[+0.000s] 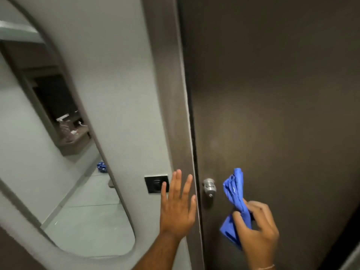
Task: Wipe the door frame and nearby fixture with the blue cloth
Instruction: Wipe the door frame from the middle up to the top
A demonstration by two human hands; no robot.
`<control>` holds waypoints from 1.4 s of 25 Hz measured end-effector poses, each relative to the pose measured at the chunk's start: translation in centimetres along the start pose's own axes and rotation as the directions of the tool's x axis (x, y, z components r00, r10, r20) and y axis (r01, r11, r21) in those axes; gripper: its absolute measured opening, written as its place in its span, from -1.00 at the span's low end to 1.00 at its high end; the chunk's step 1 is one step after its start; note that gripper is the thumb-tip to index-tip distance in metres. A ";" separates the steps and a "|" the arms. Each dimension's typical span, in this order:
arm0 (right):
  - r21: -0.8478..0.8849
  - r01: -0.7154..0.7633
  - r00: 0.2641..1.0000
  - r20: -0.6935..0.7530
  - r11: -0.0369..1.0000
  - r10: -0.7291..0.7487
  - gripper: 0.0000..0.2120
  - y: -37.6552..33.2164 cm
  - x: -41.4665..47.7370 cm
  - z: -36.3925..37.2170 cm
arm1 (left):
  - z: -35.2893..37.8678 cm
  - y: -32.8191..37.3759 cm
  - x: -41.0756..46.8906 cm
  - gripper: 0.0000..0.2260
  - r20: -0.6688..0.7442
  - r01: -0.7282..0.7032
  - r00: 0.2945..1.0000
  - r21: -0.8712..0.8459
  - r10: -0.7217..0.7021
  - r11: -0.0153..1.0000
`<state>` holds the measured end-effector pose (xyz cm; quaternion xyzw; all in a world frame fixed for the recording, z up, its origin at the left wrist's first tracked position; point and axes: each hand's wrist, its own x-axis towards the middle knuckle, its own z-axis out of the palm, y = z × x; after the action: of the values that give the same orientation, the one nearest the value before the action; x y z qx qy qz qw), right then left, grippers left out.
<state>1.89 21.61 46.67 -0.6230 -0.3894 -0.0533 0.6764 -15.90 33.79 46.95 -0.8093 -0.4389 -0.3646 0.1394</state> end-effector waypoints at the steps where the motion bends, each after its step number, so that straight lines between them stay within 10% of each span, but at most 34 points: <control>1: 0.036 0.062 0.998 0.024 0.997 -0.063 -0.80 -2.1 1.1 1.9 | -1.4 -1.4 2.4 -0.33 -0.066 0.030 0.997 0.021 -0.029 0.999; 9: 0.032 0.448 0.893 -0.055 0.893 -0.446 -0.81 -10.6 9.1 15.8 | -8.0 -9.6 21.8 -0.37 -0.376 0.061 0.926 0.077 -0.028 0.995; 14: -0.112 0.658 0.751 0.174 0.745 -0.637 -0.49 -8.5 10.0 21.9 | -7.5 -11.4 28.3 -0.33 -0.499 0.052 0.866 0.142 0.026 0.988; 24: -0.576 0.630 0.771 0.382 0.521 -0.509 -0.33 1.8 2.1 23.8 | -6.6 -12.2 28.6 -0.32 -0.519 0.003 0.849 0.194 0.100 0.981; 28: -0.514 0.570 0.818 0.282 0.641 -0.501 -0.10 -3.9 6.1 25.1 | -6.3 -12.4 28.8 -0.37 -0.510 -0.010 0.852 0.209 0.118 0.978; 35: -0.488 0.666 0.697 0.138 0.564 -0.704 -0.33 -20.4 20.3 25.0 | -6.3 -12.3 28.7 -0.32 -0.536 -0.044 0.833 0.187 0.140 0.981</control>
<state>-6.89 47.64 73.08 -0.5737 -0.5470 -0.4333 0.4289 -18.84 54.85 70.62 -0.6773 -0.3702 -0.5350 0.3434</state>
